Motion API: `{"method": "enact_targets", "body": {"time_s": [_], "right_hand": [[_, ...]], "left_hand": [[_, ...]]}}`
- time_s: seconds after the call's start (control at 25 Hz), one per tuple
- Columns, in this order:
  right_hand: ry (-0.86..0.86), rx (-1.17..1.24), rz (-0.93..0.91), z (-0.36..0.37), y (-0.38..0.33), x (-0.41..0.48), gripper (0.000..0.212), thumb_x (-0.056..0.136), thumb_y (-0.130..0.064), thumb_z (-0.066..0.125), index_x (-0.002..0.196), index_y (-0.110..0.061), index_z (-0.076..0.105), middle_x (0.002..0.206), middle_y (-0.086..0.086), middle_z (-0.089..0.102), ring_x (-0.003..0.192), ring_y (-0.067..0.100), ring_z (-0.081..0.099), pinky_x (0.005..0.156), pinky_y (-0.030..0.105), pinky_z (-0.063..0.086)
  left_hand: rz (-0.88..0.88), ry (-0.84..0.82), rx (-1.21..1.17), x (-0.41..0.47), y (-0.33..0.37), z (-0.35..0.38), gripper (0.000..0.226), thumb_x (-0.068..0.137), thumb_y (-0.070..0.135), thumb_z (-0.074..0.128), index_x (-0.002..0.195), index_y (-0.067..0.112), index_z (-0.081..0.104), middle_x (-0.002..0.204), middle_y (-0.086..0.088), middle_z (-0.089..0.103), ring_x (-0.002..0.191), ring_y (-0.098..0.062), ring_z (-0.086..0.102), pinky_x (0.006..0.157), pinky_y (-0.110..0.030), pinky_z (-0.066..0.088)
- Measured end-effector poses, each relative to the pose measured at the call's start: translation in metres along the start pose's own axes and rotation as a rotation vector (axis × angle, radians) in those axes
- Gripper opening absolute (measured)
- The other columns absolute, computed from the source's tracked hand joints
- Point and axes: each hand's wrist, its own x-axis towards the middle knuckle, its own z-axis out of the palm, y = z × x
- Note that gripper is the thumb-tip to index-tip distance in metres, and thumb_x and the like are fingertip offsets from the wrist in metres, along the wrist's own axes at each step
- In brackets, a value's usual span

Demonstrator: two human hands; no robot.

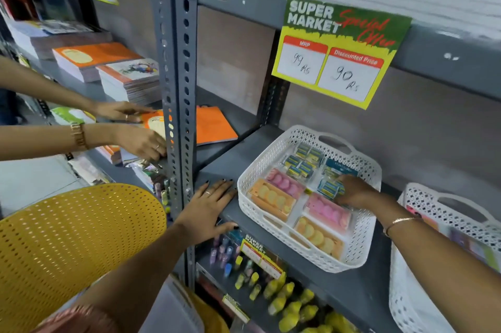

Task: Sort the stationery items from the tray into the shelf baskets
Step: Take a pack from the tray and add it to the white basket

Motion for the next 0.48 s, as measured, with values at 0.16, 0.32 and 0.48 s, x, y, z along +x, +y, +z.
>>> {"method": "enact_targets", "body": {"time_s": [0.16, 0.32, 0.48], "right_hand": [[0.389, 0.026, -0.114, -0.015, -0.030, -0.021, 0.030, 0.084, -0.036, 0.061, 0.102, -0.011, 0.062, 0.109, 0.014, 0.067, 0.094, 0.029, 0.063, 0.078, 0.038, 0.053], [0.725, 0.408, -0.322, -0.020, -0.112, -0.062, 0.028, 0.086, -0.037, 0.057, 0.081, -0.011, 0.064, 0.081, 0.011, 0.072, 0.074, 0.028, 0.065, 0.064, 0.035, 0.051], [0.740, 0.502, -0.735, 0.017, -0.197, -0.103, 0.029, 0.083, -0.036, 0.053, 0.075, -0.011, 0.063, 0.065, 0.006, 0.067, 0.058, 0.018, 0.058, 0.054, 0.029, 0.041]], "left_hand": [[-0.004, 0.005, 0.037, 0.000, 0.002, -0.004, 0.093, 0.082, 0.077, 0.008, 0.142, 0.010, 0.033, 0.146, -0.012, 0.036, 0.135, -0.026, 0.029, 0.110, -0.046, 0.018], [0.002, 0.032, 0.024, -0.009, 0.001, -0.009, 0.084, 0.083, 0.067, 0.020, 0.145, 0.011, 0.025, 0.151, -0.010, 0.026, 0.139, -0.022, 0.018, 0.112, -0.039, 0.006], [-0.125, 0.180, -0.013, -0.071, -0.010, 0.003, 0.066, 0.089, 0.050, 0.035, 0.133, 0.002, 0.042, 0.143, -0.019, 0.039, 0.134, -0.032, 0.026, 0.108, -0.045, 0.022]]}}
